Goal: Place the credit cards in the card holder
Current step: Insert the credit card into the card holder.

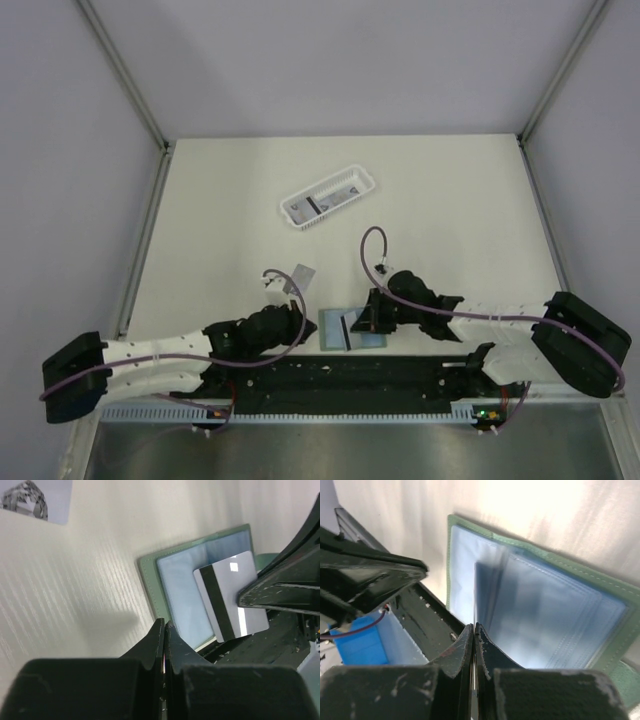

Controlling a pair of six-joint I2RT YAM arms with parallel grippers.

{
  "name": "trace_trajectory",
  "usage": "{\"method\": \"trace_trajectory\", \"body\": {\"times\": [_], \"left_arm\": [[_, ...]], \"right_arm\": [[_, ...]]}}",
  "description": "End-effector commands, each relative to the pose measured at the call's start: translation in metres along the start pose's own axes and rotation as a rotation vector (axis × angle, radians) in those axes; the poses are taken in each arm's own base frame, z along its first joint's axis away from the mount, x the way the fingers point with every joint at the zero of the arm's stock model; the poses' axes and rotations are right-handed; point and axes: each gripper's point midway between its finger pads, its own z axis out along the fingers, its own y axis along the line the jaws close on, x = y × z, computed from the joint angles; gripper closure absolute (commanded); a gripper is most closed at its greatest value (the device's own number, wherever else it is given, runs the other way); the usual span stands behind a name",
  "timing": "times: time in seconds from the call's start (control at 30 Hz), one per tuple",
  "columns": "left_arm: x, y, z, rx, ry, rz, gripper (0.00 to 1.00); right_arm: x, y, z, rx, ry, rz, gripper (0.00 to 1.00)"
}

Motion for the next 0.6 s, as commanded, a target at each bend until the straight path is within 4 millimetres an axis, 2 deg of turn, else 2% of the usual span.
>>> {"method": "trace_trajectory", "body": {"times": [0.0, 0.13, 0.3, 0.57], "left_arm": [[-0.022, -0.006, -0.005, 0.019, -0.097, 0.020, 1.00], [-0.027, -0.006, -0.001, 0.008, -0.122, 0.038, 1.00], [-0.013, -0.006, 0.008, 0.023, -0.072, 0.031, 1.00], [-0.012, -0.014, 0.013, 0.043, -0.056, 0.048, 1.00]], "right_arm": [[-0.014, 0.002, 0.000, 0.033, -0.065, -0.032, 1.00], [-0.019, -0.001, -0.005, 0.025, -0.128, -0.011, 1.00], [-0.025, -0.004, -0.013, 0.011, -0.204, 0.026, 1.00], [-0.018, -0.012, -0.012, 0.030, -0.180, 0.037, 1.00]]}}
